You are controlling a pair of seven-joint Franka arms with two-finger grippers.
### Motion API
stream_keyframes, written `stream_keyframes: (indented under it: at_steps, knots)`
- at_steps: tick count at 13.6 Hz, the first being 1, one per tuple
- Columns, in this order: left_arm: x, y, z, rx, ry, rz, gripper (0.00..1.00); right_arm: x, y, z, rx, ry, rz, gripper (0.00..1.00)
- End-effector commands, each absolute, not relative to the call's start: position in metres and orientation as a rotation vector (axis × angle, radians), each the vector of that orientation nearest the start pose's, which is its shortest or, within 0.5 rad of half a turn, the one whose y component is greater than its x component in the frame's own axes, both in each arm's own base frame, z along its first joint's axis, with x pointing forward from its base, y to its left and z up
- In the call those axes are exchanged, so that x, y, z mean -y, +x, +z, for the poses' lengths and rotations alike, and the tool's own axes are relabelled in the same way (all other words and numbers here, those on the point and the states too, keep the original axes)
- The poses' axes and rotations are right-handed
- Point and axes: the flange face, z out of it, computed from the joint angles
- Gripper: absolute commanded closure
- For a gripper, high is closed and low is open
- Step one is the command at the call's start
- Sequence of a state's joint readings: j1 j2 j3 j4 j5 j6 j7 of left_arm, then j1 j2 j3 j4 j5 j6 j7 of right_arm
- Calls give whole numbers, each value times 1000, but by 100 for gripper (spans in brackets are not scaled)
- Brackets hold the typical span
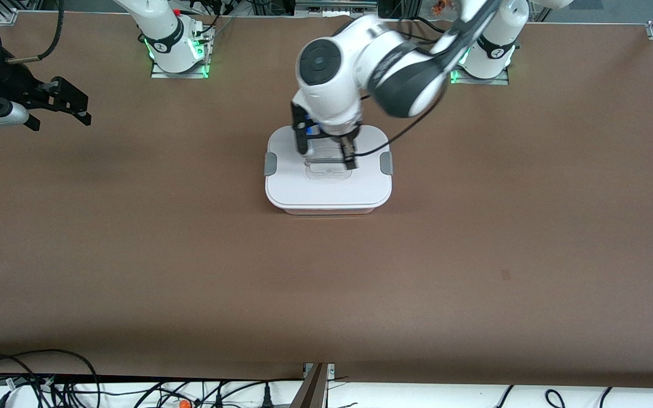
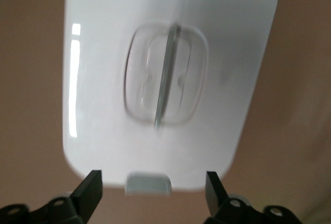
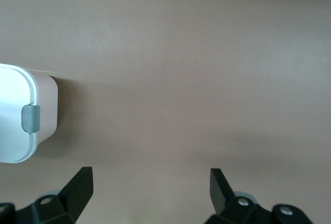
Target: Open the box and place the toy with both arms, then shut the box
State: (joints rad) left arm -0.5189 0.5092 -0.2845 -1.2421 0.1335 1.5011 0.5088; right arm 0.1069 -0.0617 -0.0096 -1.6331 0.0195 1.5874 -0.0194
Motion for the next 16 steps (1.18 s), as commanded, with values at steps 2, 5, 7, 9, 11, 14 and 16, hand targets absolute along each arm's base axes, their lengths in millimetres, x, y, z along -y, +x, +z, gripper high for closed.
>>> stream_keyframes:
  at_steps: [2, 5, 7, 9, 11, 14, 16]
  knots:
    - [305, 553, 549, -1512, -2720, 334, 0, -57, 536, 631, 197, -3131, -4, 0]
    - [194, 586, 581, -1141, -2880, 283, 0, -63, 535, 633, 211, -3128, -9, 0]
    - [120, 594, 594, -839, -2963, 300, 0, -67, 534, 633, 226, -3127, -9, 0]
    - [81, 605, 599, -472, -3030, 237, 0, -68, 534, 634, 228, -3127, -12, 0]
    - [88, 591, 601, -260, -3033, 121, 0, -67, 534, 633, 226, -3127, -9, 0]
    - [80, 545, 588, -202, -3009, -215, 0, -67, 535, 632, 224, -3127, -7, 0]
    - [60, 530, 584, -132, -3060, -234, 0, -67, 535, 632, 224, -3127, -7, 0]
